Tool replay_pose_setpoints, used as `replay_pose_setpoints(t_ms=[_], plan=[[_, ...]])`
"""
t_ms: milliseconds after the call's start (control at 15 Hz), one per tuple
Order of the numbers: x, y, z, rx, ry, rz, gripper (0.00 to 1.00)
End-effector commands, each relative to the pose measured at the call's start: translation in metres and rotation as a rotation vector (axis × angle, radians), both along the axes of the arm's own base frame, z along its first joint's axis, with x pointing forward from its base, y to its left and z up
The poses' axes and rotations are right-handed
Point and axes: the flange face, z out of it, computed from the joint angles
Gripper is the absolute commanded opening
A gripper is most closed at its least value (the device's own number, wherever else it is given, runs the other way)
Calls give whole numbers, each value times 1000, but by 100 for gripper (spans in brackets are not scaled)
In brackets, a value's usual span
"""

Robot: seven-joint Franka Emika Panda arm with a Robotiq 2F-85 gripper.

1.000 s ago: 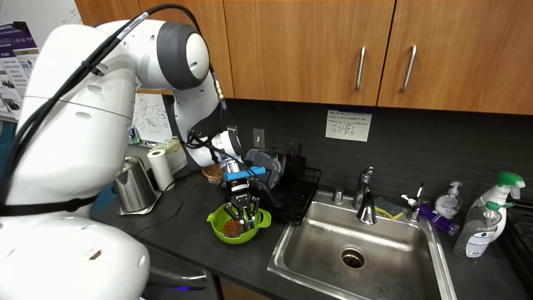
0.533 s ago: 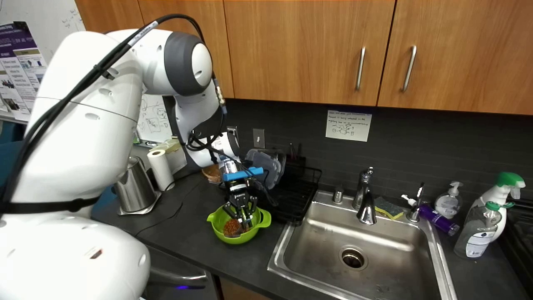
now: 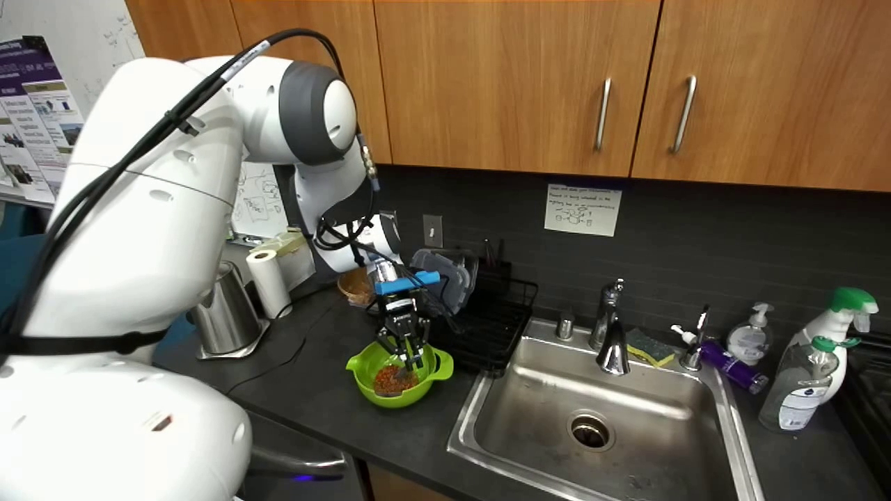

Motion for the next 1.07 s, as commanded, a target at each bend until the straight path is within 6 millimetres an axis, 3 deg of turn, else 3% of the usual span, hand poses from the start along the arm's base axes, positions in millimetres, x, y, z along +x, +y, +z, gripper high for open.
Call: replay_pose_setpoints(t_ms=[0,533,1000], plan=[[10,-14,10,21,-16,-38,5],[1,-45,3,20,1,-103,5],[-18,-45,-10,-19,87,-110,5]])
